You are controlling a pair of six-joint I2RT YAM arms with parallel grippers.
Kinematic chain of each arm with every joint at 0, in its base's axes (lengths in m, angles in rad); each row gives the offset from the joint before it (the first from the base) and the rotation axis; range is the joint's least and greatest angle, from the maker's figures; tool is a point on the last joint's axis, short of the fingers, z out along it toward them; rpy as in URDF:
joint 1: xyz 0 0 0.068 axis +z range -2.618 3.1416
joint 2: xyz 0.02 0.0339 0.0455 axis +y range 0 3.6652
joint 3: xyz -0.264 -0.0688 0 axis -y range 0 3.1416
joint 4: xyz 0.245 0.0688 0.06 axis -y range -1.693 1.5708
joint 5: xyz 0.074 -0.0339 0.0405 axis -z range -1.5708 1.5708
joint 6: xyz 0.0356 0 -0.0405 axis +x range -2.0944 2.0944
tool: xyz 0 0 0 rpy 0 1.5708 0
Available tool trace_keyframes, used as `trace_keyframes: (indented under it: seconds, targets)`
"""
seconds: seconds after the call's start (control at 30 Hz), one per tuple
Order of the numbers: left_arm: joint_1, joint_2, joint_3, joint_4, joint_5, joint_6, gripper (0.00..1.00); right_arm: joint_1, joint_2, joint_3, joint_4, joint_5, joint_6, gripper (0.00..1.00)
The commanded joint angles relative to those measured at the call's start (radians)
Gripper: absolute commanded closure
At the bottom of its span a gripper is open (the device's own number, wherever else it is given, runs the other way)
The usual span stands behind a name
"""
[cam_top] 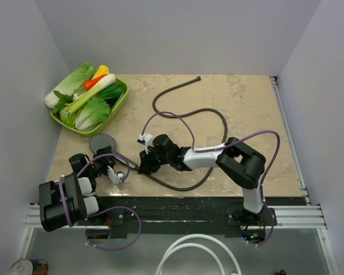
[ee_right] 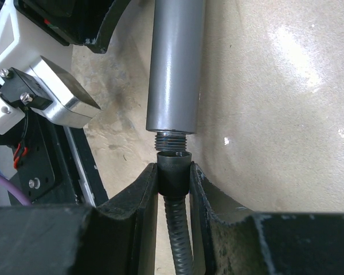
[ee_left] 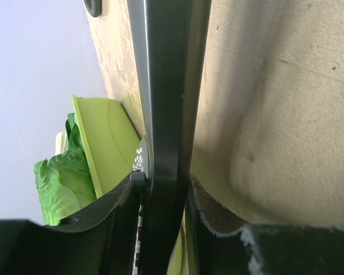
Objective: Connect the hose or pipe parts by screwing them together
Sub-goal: Install the bathroom fixture on the pipeline.
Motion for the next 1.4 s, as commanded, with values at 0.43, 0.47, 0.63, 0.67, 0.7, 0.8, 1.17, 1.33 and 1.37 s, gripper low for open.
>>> trace_keyframes:
  seconds: [0.43,0.47,0.63,0.67,0.7,0.8,1.17,1.33,1.37]
  targets:
    - [-0.007,-0.009,-0.3,0.019,0.101,0.737,1.0,0.011,0.037,0.084,0.216,0.123,0.107,0.74]
    - [-0.007,-0.009,-0.299,0.019,0.109,0.737,1.0,0.011,0.037,0.081,0.23,0.12,0.115,0.74]
    - [-0.007,-0.009,-0.3,0.019,0.164,0.735,1.0,0.011,0.057,0.071,0.328,0.077,0.161,0.75]
    - [-0.007,-0.011,-0.3,0.021,0.174,0.735,1.0,0.01,0.061,0.07,0.346,0.045,0.191,0.75]
    - [-0.008,-0.009,-0.3,0.022,0.194,0.734,1.0,0.008,0.066,0.068,0.368,0.024,0.208,0.75]
    - [-0.007,-0.014,-0.3,0.028,0.227,0.735,1.0,-0.002,0.104,0.062,0.474,-0.07,0.297,0.76]
    - [-0.007,-0.041,-0.299,0.005,0.263,0.735,1.0,-0.055,0.169,-0.005,0.731,-0.173,0.498,0.75]
    - [-0.007,-0.041,-0.299,0.002,0.279,0.734,1.0,-0.076,0.222,-0.018,0.824,-0.199,0.586,0.72]
    - [-0.007,-0.041,-0.299,0.002,0.279,0.734,1.0,-0.078,0.226,-0.019,0.822,-0.2,0.587,0.71]
